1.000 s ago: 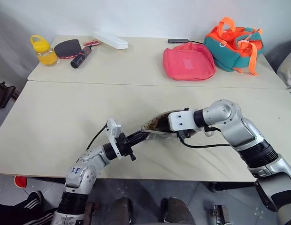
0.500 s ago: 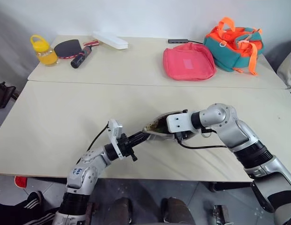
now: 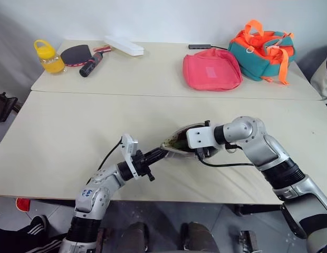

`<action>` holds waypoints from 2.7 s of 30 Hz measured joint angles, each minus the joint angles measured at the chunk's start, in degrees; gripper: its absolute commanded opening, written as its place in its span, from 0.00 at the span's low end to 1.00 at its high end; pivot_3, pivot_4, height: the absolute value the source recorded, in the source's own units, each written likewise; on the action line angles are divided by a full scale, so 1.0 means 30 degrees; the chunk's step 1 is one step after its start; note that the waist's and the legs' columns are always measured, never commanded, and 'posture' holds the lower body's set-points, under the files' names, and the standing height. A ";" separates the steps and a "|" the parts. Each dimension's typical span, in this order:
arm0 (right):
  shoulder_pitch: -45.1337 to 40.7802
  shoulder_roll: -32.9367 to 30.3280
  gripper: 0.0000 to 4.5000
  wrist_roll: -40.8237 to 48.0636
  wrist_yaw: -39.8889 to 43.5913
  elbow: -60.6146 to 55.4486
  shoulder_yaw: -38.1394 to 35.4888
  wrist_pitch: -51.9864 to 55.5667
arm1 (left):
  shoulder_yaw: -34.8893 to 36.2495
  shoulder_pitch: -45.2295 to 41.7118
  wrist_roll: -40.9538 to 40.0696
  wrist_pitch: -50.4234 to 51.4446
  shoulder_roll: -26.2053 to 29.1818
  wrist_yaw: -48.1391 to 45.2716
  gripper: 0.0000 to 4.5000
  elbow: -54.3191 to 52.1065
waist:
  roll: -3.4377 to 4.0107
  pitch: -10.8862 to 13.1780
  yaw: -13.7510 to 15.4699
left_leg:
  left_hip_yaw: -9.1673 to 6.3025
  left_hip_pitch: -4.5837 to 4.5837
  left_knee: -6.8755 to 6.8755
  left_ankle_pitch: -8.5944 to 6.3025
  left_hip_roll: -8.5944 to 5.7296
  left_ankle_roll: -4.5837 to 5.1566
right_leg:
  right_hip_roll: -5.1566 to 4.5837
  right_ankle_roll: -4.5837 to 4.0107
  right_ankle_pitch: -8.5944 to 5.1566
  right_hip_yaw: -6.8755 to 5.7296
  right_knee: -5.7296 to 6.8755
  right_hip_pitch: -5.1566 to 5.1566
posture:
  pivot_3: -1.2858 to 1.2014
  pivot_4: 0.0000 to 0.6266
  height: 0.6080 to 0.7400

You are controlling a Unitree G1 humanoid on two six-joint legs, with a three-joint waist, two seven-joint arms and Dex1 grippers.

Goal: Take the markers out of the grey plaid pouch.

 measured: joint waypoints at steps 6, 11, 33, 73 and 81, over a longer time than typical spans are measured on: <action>0.0588 -0.0885 0.21 0.2951 0.1718 -0.2550 -0.1765 0.3238 | 0.0324 -0.0181 0.0233 -0.0364 0.0824 -0.0122 0.00 -0.0316 | 0.0006 0.0004 0.0043 | -0.0013 -0.0033 -0.0022 -0.0001 -0.0003 0.0002 | -0.0003 0.0000 0.0000 -0.0014 -0.0017 -0.0020 | 0.52 0.24 1.00; 0.0652 -0.1579 0.21 0.6550 0.2932 -0.4833 -0.3691 0.6498 | 0.0531 -0.0535 0.0326 -0.0611 0.1292 -0.0473 0.00 -0.0245 | 0.0006 0.0004 0.0055 | -0.0021 -0.0036 -0.0031 -0.0003 -0.0003 0.0006 | -0.0013 0.0000 0.0000 -0.0017 -0.0052 -0.0010 | 0.52 0.24 1.00; -0.3642 -0.1114 0.21 0.3424 -0.6656 0.6703 -0.5854 -0.1183 | 0.0273 -0.0386 0.1076 -0.0976 0.0759 -0.0198 0.00 -0.0295 | 0.0005 0.0005 0.0148 | 0.0017 -0.0074 -0.0077 0.0001 -0.0041 0.0039 | -0.0016 0.0032 0.0018 -0.0022 -0.0050 -0.0032 | 0.52 0.24 1.00; -0.0169 -0.2367 0.01 1.0905 -0.0012 -0.4961 -0.4321 0.6852 | 0.0447 -0.0413 0.0266 0.0674 0.0128 0.0487 0.00 -0.0446 | 0.0144 0.0087 0.0301 | 0.0012 -0.0074 -0.0024 -0.0002 -0.0033 0.0058 | -0.0017 0.0049 0.0061 -0.0017 -0.0100 -0.0028 | 0.52 0.24 1.00; 0.0548 -0.4164 0.01 0.7708 0.1509 -0.2791 -0.2829 0.3344 | 0.1194 -0.0921 -0.3056 0.4764 0.0148 0.0957 0.00 -0.1324 | 0.0142 0.0089 0.0446 | 0.0003 -0.0099 -0.0027 0.0000 -0.0036 0.0062 | -0.0014 0.0052 0.0063 -0.0029 -0.0081 -0.0021 | 0.52 0.24 1.00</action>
